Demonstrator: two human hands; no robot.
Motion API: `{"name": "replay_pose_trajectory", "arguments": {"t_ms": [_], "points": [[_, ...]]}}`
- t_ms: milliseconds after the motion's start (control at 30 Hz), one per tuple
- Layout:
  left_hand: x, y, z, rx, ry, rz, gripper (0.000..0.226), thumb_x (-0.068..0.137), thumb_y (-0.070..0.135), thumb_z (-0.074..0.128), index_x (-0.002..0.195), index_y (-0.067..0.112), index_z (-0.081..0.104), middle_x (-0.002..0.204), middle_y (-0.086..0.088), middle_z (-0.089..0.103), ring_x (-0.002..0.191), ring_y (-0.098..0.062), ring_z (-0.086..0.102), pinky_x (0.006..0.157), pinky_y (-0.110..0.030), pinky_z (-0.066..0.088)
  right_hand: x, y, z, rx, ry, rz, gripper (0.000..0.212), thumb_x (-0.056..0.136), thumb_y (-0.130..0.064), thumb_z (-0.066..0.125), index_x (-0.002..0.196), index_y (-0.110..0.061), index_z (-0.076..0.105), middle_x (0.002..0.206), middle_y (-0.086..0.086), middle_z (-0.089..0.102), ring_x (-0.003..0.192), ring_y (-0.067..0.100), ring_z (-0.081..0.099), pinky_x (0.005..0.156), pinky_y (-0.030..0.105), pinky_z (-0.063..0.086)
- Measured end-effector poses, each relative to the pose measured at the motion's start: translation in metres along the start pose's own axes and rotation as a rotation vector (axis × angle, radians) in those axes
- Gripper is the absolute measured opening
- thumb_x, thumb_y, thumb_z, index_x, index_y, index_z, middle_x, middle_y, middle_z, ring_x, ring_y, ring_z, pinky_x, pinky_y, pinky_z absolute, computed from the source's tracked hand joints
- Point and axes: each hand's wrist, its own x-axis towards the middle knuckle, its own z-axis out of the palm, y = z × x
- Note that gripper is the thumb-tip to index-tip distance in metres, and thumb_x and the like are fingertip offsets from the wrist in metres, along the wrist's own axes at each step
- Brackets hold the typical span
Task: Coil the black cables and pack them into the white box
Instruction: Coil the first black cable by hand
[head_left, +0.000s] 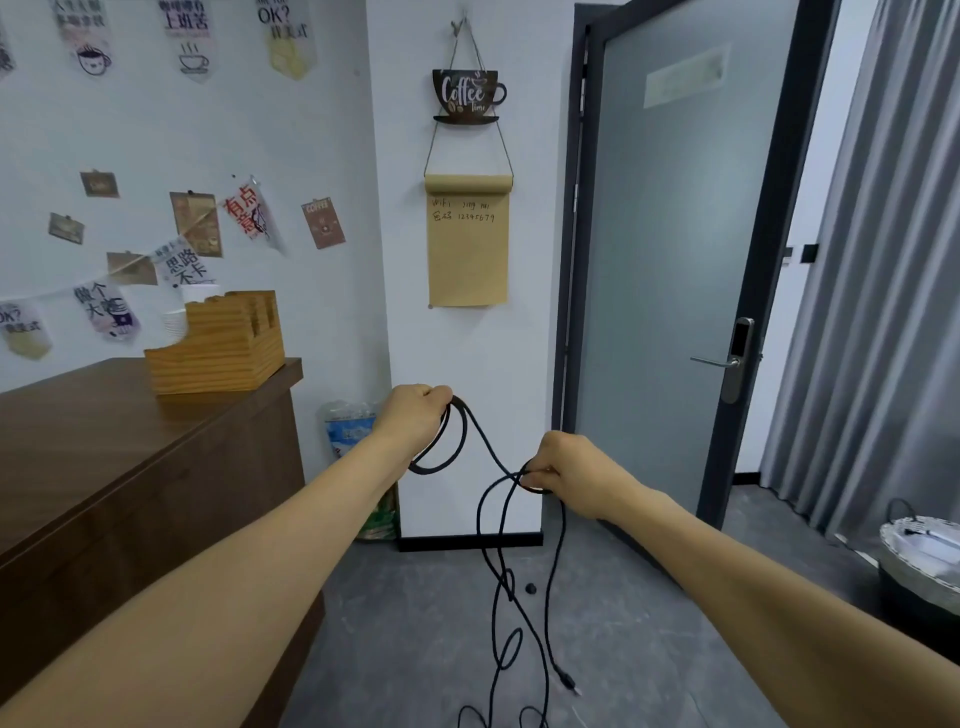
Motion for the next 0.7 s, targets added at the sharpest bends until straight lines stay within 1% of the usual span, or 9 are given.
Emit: {"name": "replay_pose_trajectory", "arguments": {"t_ms": [33, 100, 167, 233, 367, 433, 500, 633, 700], "points": [[0.0, -0.002, 0.0, 0.04, 0.01, 0.008, 0.039, 0.091, 0.02, 0.048, 0.057, 0.017, 0.03, 0.057, -0.002, 0.027, 0.054, -0.017, 0.024, 0.06, -0.028, 0.022, -0.001, 0.0, -0.001, -0.026, 0.063, -0.031, 0.023, 0.095, -0.025, 0.054, 0.086, -0.016, 0.073, 0.089, -0.004, 0.044, 0.081, 0.016, 0.049, 0.077, 0.032, 0.044], [0.0, -0.005, 0.001, 0.09, 0.005, 0.025, 0.039, 0.092, 0.022, 0.048, 0.057, 0.016, 0.03, 0.058, -0.001, 0.029, 0.057, -0.018, 0.027, 0.065, -0.03, 0.023, 0.0, 0.001, -0.005, -0.163, 0.259, -0.095, 0.024, 0.093, -0.031, 0.056, 0.102, -0.017, 0.074, 0.108, -0.002, 0.044, 0.101, 0.019, 0.04, 0.088, 0.032, 0.04], [-0.001, -0.004, 0.003, 0.12, -0.012, 0.05, 0.04, 0.093, 0.024, 0.048, 0.058, 0.016, 0.03, 0.056, 0.0, 0.028, 0.056, -0.017, 0.027, 0.061, -0.029, 0.022, 0.003, -0.001, -0.012, -0.205, 0.424, -0.13, 0.025, 0.091, -0.031, 0.058, 0.101, -0.015, 0.074, 0.104, 0.001, 0.043, 0.098, 0.02, 0.035, 0.087, 0.031, 0.038], [-0.001, -0.002, 0.005, 0.156, -0.029, 0.068, 0.041, 0.094, 0.025, 0.047, 0.058, 0.016, 0.029, 0.055, 0.0, 0.028, 0.054, -0.016, 0.026, 0.056, -0.029, 0.02, 0.005, -0.004, -0.021, -0.103, 0.473, -0.097, 0.025, 0.092, -0.028, 0.058, 0.101, -0.011, 0.073, 0.093, 0.001, 0.041, 0.091, 0.016, 0.036, 0.078, 0.029, 0.038], [-0.001, 0.003, 0.009, 0.173, -0.063, 0.08, 0.041, 0.095, 0.027, 0.047, 0.06, 0.015, 0.03, 0.057, 0.0, 0.029, 0.055, -0.015, 0.027, 0.055, -0.029, 0.02, 0.007, -0.006, -0.034, 0.118, 0.438, -0.086, 0.019, 0.092, -0.026, 0.057, 0.09, -0.014, 0.072, 0.088, -0.005, 0.047, 0.089, 0.012, 0.044, 0.078, 0.025, 0.038], [-0.003, 0.005, 0.011, 0.173, -0.067, 0.084, 0.041, 0.095, 0.026, 0.046, 0.06, 0.015, 0.028, 0.057, 0.0, 0.027, 0.054, -0.015, 0.025, 0.054, -0.029, 0.019, 0.004, -0.008, -0.04, 0.292, 0.307, -0.1, 0.017, 0.094, -0.023, 0.056, 0.082, -0.021, 0.068, 0.082, -0.008, 0.054, 0.079, 0.009, 0.051, 0.078, 0.024, 0.039], [-0.005, 0.007, 0.013, 0.192, -0.079, 0.092, 0.042, 0.096, 0.028, 0.046, 0.06, 0.015, 0.028, 0.057, 0.0, 0.027, 0.053, -0.015, 0.025, 0.053, -0.029, 0.019, 0.0, -0.013, -0.043, 0.367, 0.194, -0.119, 0.021, 0.095, -0.023, 0.054, 0.078, -0.025, 0.065, 0.071, -0.007, 0.057, 0.068, 0.009, 0.053, 0.074, 0.025, 0.044], [-0.009, 0.011, 0.015, 0.233, -0.16, 0.144, 0.044, 0.098, 0.035, 0.045, 0.06, 0.015, 0.033, 0.056, 0.002, 0.031, 0.053, -0.014, 0.028, 0.052, -0.027, 0.023, -0.002, -0.02, -0.047, 0.376, 0.143, -0.191, 0.019, 0.095, -0.024, 0.053, 0.084, -0.022, 0.069, 0.088, -0.011, 0.067, 0.094, 0.009, 0.062, 0.089, 0.019, 0.046], [-0.015, 0.015, 0.017, 0.228, -0.258, 0.164, 0.045, 0.098, 0.04, 0.044, 0.06, 0.016, 0.035, 0.054, 0.005, 0.033, 0.05, -0.011, 0.028, 0.048, -0.022, 0.025, -0.002, -0.024, -0.051, 0.434, 0.161, -0.211, 0.017, 0.095, -0.021, 0.054, 0.086, -0.019, 0.069, 0.087, -0.013, 0.065, 0.091, 0.007, 0.06, 0.087, 0.017, 0.045]]}}
